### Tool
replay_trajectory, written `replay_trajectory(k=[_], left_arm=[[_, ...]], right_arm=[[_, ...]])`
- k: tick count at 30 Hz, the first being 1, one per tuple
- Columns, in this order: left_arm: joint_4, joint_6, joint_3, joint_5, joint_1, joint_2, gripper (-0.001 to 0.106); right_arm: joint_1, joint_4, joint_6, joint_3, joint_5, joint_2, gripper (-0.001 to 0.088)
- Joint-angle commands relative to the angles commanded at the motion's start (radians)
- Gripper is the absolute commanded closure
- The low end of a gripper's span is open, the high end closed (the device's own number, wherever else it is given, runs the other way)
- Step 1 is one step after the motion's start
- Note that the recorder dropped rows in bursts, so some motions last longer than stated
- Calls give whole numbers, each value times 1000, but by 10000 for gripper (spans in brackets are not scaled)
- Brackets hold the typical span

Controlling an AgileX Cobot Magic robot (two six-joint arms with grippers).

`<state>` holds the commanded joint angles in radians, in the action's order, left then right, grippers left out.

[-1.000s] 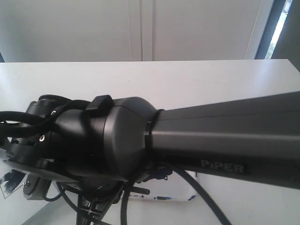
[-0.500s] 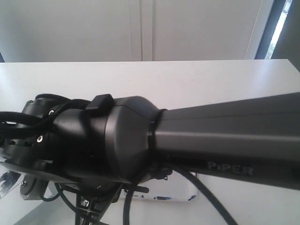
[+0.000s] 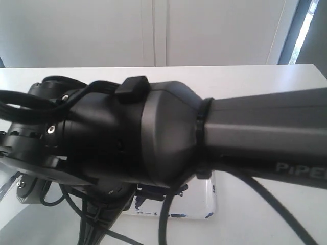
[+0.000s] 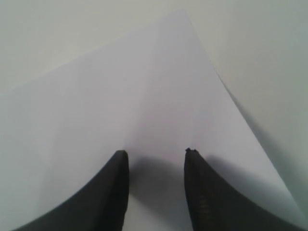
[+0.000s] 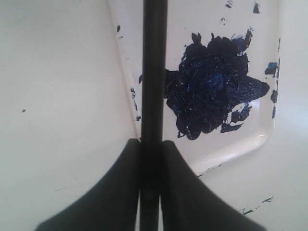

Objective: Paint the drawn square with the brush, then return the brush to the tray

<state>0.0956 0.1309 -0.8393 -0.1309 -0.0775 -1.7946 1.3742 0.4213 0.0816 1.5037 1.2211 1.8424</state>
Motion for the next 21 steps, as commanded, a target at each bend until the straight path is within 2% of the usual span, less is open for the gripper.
replay_trajectory(k=[11, 21], left_arm=[[0, -8, 0, 0, 0, 0, 613], [0, -58, 0, 0, 0, 0, 613]], right_arm=[[15, -2, 4, 0, -10, -22, 868], [17, -55, -61, 0, 0, 56, 868]])
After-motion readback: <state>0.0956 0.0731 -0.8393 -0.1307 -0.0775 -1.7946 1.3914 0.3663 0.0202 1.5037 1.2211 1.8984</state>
